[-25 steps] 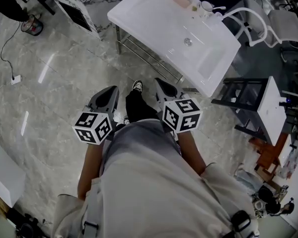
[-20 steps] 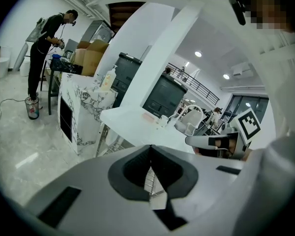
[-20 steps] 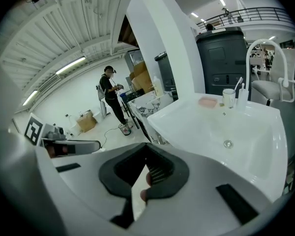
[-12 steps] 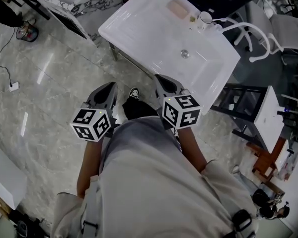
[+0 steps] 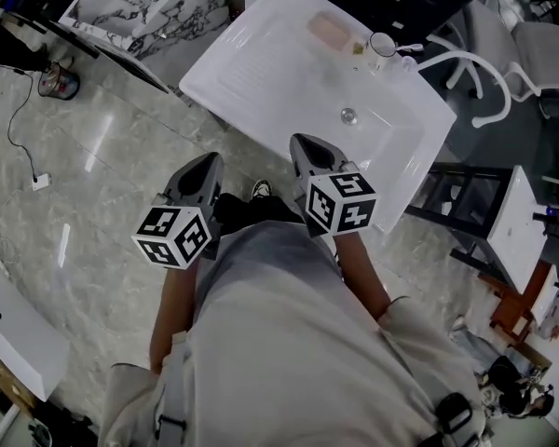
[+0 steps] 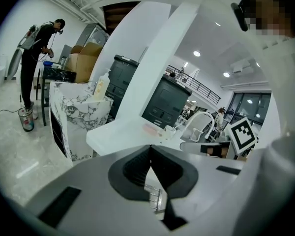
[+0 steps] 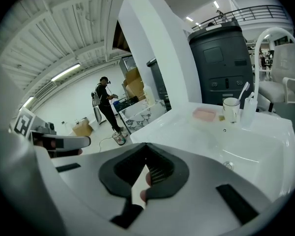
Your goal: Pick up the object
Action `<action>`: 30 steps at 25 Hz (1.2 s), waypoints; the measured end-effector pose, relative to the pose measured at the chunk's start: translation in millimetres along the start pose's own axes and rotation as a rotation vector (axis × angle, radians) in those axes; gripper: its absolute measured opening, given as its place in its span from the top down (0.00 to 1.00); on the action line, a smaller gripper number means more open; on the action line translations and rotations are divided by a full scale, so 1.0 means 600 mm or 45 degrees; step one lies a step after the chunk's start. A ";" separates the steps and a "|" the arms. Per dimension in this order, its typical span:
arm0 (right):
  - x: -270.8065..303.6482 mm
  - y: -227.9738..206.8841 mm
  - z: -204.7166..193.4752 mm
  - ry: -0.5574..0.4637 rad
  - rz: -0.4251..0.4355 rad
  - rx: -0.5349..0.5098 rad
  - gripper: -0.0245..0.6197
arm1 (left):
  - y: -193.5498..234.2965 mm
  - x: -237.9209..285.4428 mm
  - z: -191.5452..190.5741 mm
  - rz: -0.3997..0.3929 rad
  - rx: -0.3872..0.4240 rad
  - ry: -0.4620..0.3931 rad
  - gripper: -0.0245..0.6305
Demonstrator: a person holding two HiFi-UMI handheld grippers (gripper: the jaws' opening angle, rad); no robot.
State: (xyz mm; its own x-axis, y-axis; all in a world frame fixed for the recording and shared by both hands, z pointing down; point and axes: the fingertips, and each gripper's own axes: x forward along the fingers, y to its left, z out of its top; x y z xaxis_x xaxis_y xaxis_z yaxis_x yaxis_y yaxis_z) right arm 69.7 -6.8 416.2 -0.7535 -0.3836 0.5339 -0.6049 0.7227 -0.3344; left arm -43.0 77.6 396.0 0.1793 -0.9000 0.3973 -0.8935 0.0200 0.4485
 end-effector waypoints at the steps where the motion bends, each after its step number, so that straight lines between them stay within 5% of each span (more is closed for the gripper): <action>1: 0.002 -0.005 0.006 -0.011 -0.009 0.005 0.95 | 0.001 0.008 0.002 -0.005 0.006 0.013 0.96; 13: 0.014 -0.086 0.088 -0.112 -0.192 0.005 0.95 | -0.022 0.127 0.041 -0.207 0.069 0.150 0.96; 19: 0.043 -0.105 0.113 -0.133 -0.271 0.071 0.95 | -0.002 0.184 0.075 -0.288 0.212 0.227 0.96; 30: 0.103 -0.105 0.149 -0.151 -0.461 0.153 0.95 | 0.052 0.252 0.141 -0.508 0.286 0.336 0.96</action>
State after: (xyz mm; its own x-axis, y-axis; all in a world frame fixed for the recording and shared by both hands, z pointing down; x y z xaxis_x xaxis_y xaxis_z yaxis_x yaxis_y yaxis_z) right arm 38.4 -127.5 400.7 -0.5062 -0.6701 0.5429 -0.8574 0.4588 -0.2330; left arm -78.7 -94.3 402.6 0.5951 -0.6776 0.4321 -0.7958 -0.4216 0.4348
